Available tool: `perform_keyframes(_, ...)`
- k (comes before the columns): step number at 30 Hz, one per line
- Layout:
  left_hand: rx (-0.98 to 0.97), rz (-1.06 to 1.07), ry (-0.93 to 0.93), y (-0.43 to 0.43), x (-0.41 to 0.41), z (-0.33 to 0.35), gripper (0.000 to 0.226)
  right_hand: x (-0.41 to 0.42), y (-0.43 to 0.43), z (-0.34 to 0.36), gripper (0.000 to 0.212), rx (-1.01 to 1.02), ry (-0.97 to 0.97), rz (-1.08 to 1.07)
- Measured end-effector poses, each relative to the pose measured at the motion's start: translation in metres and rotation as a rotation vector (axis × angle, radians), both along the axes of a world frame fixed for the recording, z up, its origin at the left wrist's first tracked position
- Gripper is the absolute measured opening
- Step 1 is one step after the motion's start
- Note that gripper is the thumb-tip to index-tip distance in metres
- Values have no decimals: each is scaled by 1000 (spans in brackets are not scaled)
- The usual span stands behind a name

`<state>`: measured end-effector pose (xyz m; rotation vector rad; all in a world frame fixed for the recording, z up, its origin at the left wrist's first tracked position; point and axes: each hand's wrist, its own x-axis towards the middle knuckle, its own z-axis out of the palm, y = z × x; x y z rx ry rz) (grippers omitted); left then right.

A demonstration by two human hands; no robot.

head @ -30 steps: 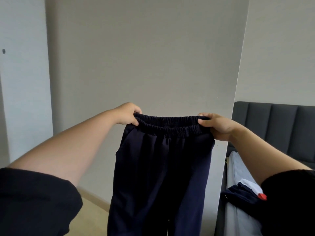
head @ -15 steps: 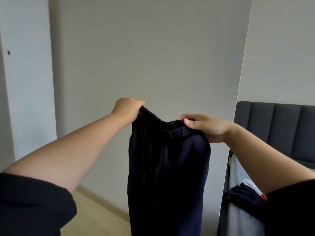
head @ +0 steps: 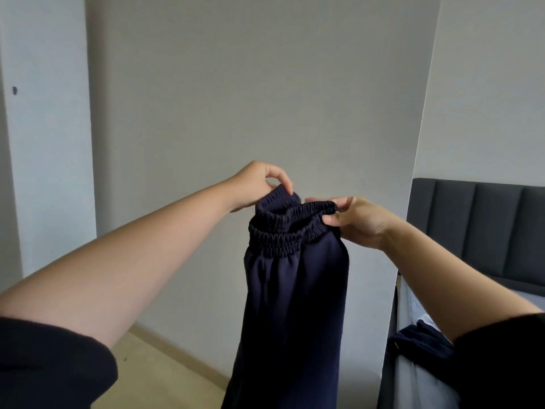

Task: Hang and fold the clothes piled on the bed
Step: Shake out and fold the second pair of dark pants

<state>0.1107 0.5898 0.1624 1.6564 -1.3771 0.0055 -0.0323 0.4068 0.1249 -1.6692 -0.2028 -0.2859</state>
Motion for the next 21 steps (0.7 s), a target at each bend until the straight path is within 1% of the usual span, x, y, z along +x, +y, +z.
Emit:
perform_keyframes(1, 5, -38, 9, -3, -5, 1, 34, 2, 3, -2, 36, 8, 19, 17)
perform_keyframes(2, 18, -59, 15, -5, -10, 0, 33, 5, 6, -5, 35, 18, 31, 35)
perform_keyframes(4, 42, -60, 18, -9, -16, -2, 27, 8, 9, -11, 25, 51, 35, 37)
perform_keyframes(6, 32, -9, 37, -11, -16, -4, 18, 11, 9, -16, 21, 81, 21, -54)
perform_keyframes(7, 39, 11, 97, -10, -14, -5, 15, 12, 7, -19, 20, 95, 8, -121)
perform_keyframes(8, 89, 10, 196, -8, -11, -5, 15, 13, 5, -21, 19, 107, -8, -184)
perform_keyframes(9, 190, -1, 275, -5, -8, -5, 18, 13, 3, -23, 17, 119, -22, -235)
perform_keyframes(10, 309, -5, 294, -2, -6, -6, 25, 13, 1, -24, 15, 134, -37, -272)
perform_keyframes(11, 404, 2, 267, 0, -4, -9, 28, 12, -1, -25, 13, 145, -51, -297)
perform_keyframes(12, 446, 14, 233, 0, -3, -14, 26, 11, -2, -25, 13, 145, -59, -309)
perform_keyframes(15, 366, 44, 189, -5, -3, -24, 14, 8, -4, -24, 13, 118, -52, -277)
perform_keyframes(18, 337, 42, 112, -8, -6, -24, 14, 3, -5, -21, 23, 78, -3, -221)
perform_keyframes(21, 379, 57, -60, -12, -8, -19, 20, -2, -5, -19, 28, 43, 48, -213)
